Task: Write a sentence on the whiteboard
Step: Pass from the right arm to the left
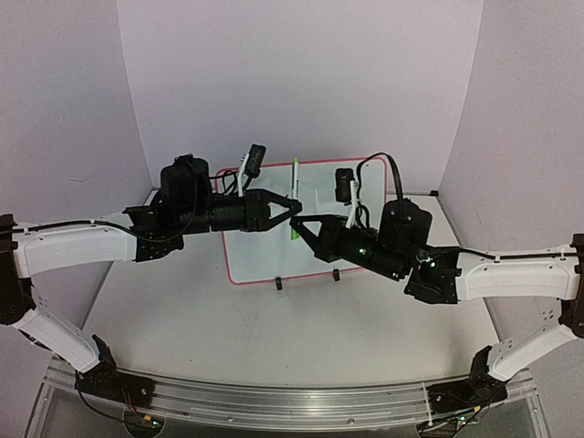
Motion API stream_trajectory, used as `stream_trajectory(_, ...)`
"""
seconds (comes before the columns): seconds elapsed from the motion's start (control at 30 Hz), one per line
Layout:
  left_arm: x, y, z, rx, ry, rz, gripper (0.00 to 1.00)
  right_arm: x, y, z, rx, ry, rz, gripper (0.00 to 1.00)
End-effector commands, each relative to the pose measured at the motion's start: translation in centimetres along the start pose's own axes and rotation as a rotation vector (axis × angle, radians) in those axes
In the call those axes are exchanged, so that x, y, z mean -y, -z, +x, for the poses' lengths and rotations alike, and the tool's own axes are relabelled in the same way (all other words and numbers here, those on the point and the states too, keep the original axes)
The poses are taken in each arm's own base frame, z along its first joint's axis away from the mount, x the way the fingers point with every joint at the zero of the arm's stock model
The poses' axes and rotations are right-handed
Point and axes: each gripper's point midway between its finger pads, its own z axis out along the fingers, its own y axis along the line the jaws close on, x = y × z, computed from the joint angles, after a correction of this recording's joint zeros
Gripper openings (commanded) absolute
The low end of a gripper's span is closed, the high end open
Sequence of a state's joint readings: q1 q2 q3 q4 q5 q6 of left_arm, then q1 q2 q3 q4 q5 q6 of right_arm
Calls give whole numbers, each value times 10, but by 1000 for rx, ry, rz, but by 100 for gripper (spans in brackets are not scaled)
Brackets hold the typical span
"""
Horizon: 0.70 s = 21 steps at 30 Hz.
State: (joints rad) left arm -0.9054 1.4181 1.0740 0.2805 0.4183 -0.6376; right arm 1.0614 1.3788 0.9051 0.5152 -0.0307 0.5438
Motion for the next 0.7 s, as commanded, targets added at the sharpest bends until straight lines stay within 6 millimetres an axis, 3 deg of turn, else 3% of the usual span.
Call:
stream_trajectory(0.0, 20, -4, -20, 43, -18, 56, 15, -14, -2, -15, 32, -8, -31, 0)
stream_trajectory(0.1, 20, -6, -18, 40, -9, 66, 15, -11, -1, -10, 14, -11, -24, 0)
stream_trajectory(0.2, 20, -8, -15, 28, 0, 76, 6, -9, 0, -7, 3, -15, -16, 0)
stream_trajectory(0.3, 18, -8, -12, 23, 6, 79, 0, -8, 1, -7, -5, -13, -5, 9)
stream_trajectory(0.4, 15, -4, -8, 13, 7, 56, 0, -3, 5, -7, -24, 8, 34, 44)
stream_trajectory(0.5, 6, 3, 0, -25, -19, -10, 0, 11, 14, -12, -60, 45, 156, 70)
stream_trajectory(0.6, -5, 14, 14, -93, -54, -88, 0, 26, 28, -10, -157, 111, 283, 84)
stream_trajectory(0.67, -13, 21, 28, -160, -85, -132, 0, 32, 37, -9, -220, 142, 335, 87)
